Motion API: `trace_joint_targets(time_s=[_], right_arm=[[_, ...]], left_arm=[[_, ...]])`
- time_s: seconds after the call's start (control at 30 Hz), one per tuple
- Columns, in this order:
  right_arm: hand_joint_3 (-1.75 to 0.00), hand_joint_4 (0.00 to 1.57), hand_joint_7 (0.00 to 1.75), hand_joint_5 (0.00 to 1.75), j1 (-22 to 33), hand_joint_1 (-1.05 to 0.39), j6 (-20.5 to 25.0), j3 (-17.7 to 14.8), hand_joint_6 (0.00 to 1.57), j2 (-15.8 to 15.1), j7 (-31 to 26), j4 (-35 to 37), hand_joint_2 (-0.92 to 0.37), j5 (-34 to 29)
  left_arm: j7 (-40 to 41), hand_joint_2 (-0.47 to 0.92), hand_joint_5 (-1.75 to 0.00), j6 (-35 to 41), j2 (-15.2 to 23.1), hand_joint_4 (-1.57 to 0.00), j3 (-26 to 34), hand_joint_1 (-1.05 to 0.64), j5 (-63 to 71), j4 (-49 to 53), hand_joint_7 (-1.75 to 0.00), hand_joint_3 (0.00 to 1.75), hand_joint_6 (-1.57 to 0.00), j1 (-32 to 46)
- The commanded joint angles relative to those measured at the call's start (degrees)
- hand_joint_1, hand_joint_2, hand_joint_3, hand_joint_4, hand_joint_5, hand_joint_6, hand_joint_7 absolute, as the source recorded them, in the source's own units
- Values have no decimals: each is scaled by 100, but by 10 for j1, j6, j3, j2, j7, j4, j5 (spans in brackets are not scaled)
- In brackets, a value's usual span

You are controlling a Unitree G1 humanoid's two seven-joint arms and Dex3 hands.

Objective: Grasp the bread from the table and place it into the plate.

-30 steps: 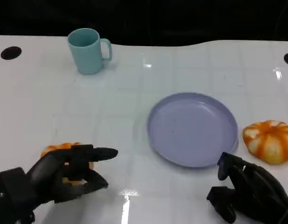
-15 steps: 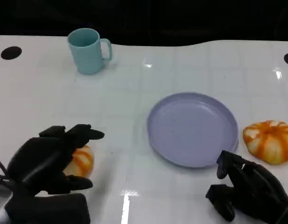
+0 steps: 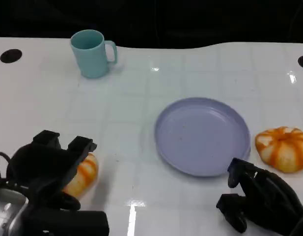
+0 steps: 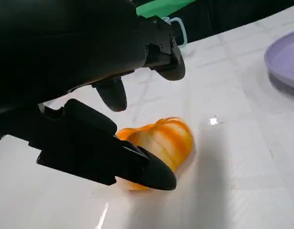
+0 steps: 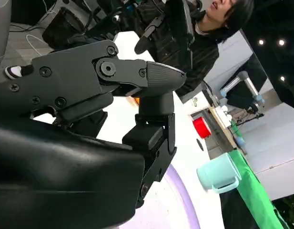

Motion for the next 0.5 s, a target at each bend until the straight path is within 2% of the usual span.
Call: trace_joint_targets(time_s=[0.03,0.3,0.5], right_arm=[[-48,114,174,175,4,-61,-9,-1,94,-5,-3,-6,-92,-4],[-48,114,174,175,5,-61,3,-2,94,-4,-10,-12,-92,-2],[-48,114,175,175,6,-60,-13,0,94,-3,-11,-11,-92,-9]], left_arm=[[36,84,-126,19,4,0,-20,-80,30,49,-58,0,0,-24],[111,82,-129,9,-1,0,-52,-71,6,191,-61,0,0,-82],[159,83,-128,-10,-2,0,-82,-72,-14,303,-61,0,0,-133]])
